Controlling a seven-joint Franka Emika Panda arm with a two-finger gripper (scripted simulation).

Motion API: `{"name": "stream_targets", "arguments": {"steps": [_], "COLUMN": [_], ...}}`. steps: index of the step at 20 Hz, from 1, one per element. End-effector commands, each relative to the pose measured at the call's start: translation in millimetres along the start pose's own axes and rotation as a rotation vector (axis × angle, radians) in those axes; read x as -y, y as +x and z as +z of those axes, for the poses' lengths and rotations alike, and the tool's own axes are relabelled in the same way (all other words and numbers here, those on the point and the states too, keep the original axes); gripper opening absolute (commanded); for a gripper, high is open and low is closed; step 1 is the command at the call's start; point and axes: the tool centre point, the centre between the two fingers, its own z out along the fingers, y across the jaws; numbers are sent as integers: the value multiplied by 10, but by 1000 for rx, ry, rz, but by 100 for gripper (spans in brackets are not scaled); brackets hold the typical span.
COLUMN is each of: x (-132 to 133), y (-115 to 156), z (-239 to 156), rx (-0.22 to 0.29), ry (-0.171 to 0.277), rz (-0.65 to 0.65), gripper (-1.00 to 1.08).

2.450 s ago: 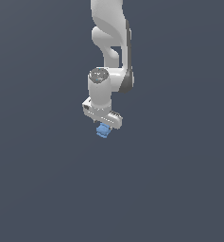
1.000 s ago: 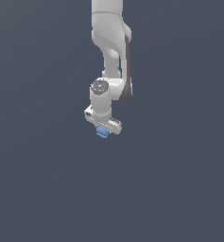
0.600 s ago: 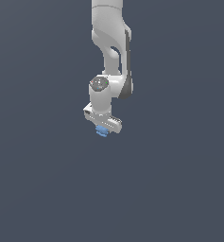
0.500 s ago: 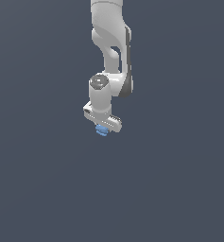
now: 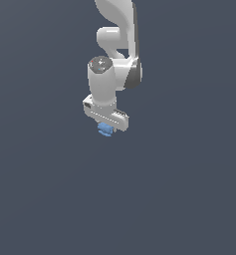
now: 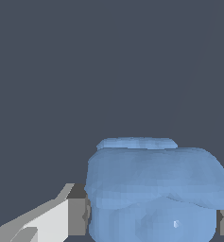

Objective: Pick up the object and move it to a goal position.

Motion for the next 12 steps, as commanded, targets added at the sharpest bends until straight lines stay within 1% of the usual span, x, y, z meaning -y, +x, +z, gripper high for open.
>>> {"name": "stream_targets", "arguments": {"steps": [1, 12], "x": [5, 44], "y": [37, 209], "z": [-261, -1383], "rx": [-1, -1], "ry": [-1, -1], "rz": [1, 1], "gripper": [-100, -100]}}
